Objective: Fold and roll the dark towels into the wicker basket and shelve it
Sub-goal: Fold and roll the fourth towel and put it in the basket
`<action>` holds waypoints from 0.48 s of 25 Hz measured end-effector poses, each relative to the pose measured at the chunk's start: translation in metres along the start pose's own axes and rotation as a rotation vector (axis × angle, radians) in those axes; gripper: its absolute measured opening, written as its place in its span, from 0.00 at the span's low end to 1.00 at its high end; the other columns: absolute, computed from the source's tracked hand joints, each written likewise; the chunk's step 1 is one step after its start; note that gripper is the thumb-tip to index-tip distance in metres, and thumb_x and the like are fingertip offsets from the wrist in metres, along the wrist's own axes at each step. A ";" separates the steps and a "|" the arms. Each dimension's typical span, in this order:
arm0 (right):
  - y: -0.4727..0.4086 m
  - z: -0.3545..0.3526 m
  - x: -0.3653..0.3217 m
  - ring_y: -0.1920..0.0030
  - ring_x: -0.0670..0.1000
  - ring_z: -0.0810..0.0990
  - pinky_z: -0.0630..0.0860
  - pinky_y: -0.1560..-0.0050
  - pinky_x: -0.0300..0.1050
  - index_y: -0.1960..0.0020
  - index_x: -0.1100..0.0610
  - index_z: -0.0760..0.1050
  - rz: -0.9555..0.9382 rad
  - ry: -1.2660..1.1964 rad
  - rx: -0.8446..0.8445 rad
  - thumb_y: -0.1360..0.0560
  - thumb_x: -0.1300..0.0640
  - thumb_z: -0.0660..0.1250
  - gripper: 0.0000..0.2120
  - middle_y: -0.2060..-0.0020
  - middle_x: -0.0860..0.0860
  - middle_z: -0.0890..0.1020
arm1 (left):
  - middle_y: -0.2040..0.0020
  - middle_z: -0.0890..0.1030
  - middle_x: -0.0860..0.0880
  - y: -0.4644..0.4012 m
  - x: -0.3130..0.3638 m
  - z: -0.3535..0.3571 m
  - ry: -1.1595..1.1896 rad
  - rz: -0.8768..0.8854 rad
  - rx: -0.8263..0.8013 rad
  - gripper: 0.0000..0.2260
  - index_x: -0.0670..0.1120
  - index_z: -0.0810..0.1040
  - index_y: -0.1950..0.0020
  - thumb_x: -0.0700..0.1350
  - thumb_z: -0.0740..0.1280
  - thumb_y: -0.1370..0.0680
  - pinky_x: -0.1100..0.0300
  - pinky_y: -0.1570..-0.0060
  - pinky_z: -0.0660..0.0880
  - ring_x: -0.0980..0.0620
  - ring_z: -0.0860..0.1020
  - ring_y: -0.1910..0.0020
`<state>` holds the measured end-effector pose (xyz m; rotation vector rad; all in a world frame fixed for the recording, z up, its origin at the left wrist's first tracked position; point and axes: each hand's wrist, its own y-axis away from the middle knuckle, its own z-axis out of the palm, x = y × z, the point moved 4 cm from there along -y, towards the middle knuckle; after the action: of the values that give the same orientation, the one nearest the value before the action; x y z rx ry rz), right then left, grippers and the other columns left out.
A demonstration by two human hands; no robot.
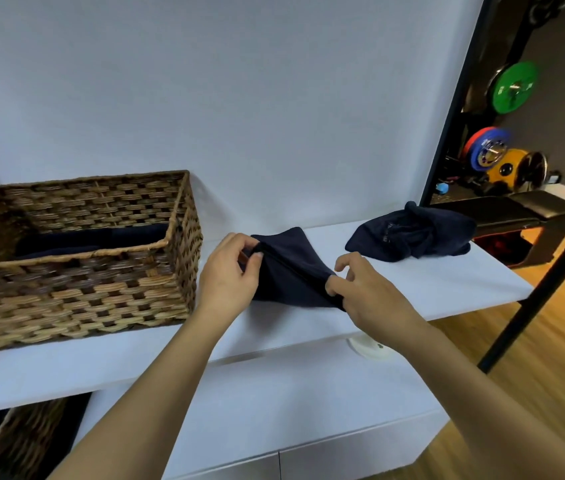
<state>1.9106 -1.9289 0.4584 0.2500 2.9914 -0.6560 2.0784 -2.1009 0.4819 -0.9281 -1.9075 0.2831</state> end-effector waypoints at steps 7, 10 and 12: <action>-0.031 -0.048 0.013 0.59 0.55 0.73 0.65 0.56 0.50 0.59 0.51 0.82 -0.165 0.216 0.085 0.24 0.44 0.60 0.16 0.56 0.47 0.78 | 0.59 0.78 0.58 -0.027 0.033 -0.038 0.005 -0.034 0.085 0.02 0.50 0.79 0.50 0.43 0.67 0.21 0.60 0.61 0.71 0.59 0.76 0.59; -0.057 -0.080 0.015 0.63 0.52 0.71 0.69 0.53 0.51 0.60 0.50 0.77 -0.135 0.290 0.138 0.22 0.37 0.56 0.21 0.65 0.44 0.74 | 0.57 0.80 0.56 -0.051 0.051 -0.059 -0.015 -0.029 0.083 0.02 0.52 0.78 0.51 0.46 0.67 0.20 0.57 0.58 0.73 0.58 0.77 0.58; -0.080 -0.115 0.016 0.62 0.50 0.72 0.68 0.48 0.49 0.59 0.49 0.75 -0.019 0.050 0.171 0.19 0.41 0.59 0.16 0.65 0.42 0.74 | 0.56 0.81 0.55 -0.070 0.066 -0.075 0.083 -0.049 0.110 0.02 0.51 0.77 0.50 0.44 0.67 0.19 0.60 0.58 0.74 0.54 0.78 0.59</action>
<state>1.8772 -1.9497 0.5937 0.2518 2.9903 -0.9230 2.0911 -2.1161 0.6026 -0.8074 -1.8175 0.3127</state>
